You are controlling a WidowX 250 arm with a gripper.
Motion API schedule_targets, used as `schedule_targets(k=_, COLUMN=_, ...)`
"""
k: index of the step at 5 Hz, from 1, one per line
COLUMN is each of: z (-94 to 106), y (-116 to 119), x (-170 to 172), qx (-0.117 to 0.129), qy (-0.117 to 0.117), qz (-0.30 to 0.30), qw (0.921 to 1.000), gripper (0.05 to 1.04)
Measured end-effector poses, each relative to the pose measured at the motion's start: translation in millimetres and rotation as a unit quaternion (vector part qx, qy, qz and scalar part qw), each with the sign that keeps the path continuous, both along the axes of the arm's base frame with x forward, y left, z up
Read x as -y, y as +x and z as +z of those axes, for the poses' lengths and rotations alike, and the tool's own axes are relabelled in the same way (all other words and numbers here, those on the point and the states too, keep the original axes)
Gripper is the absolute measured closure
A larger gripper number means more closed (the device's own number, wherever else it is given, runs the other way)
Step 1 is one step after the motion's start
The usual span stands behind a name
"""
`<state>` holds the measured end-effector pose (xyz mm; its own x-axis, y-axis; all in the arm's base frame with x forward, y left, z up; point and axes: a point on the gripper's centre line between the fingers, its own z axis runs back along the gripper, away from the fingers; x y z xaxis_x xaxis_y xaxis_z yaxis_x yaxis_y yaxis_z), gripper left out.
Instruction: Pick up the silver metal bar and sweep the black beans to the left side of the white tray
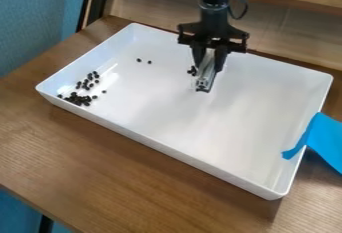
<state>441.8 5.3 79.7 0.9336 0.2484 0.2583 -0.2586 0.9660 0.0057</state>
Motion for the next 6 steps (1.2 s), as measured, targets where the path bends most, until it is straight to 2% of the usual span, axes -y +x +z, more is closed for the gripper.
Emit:
schedule_targets(k=1, z=-19.2, y=1.6, x=-3.5, qx=-0.011, qy=0.011, qz=0.004, qw=0.9999, gripper=0.698)
schedule_targets(k=2, z=-20.2, y=5.3, x=-5.6, qx=-0.005, qy=0.015, qz=0.005, qw=0.9999, gripper=0.698)
schedule_targets(k=3, z=-32.1, y=7.5, x=-7.5, qx=-0.012, qy=0.021, qz=0.007, qw=0.9997, gripper=0.698)
schedule_targets(k=6, z=-38.1, y=31.3, x=-21.2, qx=-0.009, qy=0.03, qz=0.024, qw=0.9992, gripper=0.698)
